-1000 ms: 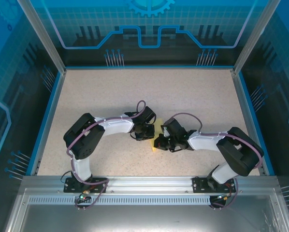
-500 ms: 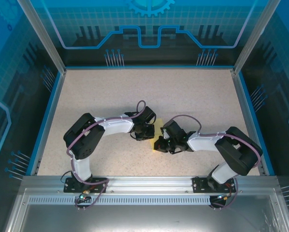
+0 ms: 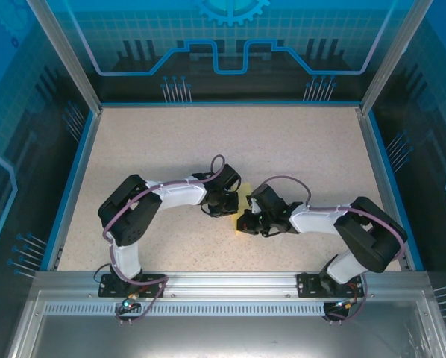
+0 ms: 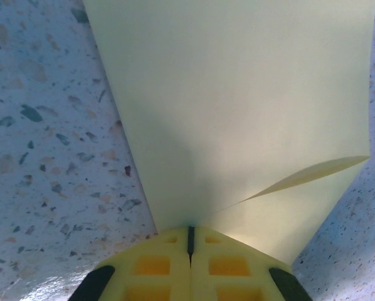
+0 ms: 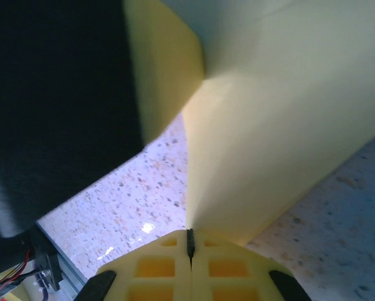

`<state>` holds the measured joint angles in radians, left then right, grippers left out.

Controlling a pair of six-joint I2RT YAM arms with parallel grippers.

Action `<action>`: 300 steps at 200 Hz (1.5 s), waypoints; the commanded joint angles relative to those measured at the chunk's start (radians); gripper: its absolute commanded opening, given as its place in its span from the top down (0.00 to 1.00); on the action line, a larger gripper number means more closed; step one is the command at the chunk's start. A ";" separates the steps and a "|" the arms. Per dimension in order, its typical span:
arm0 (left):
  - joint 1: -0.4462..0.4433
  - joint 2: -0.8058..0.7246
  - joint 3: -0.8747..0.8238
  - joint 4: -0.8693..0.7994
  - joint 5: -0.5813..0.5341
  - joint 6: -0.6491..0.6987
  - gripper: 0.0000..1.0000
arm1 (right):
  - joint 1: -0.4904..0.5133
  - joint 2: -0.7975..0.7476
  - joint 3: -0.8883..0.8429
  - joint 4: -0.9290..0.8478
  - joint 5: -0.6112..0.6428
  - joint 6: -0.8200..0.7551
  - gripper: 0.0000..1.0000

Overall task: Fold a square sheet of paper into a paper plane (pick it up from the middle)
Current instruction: Third fold the triangle at the center of the table.

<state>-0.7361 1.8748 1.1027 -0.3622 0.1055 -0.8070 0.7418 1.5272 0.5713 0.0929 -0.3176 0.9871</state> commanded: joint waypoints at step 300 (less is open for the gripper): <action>0.002 0.097 -0.079 -0.139 -0.107 -0.011 1.00 | 0.004 0.114 0.062 -0.005 0.021 -0.084 1.00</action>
<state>-0.7361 1.8744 1.1004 -0.3611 0.1055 -0.8104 0.7002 1.6016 0.6571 0.0391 -0.2878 0.8902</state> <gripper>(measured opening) 0.052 0.044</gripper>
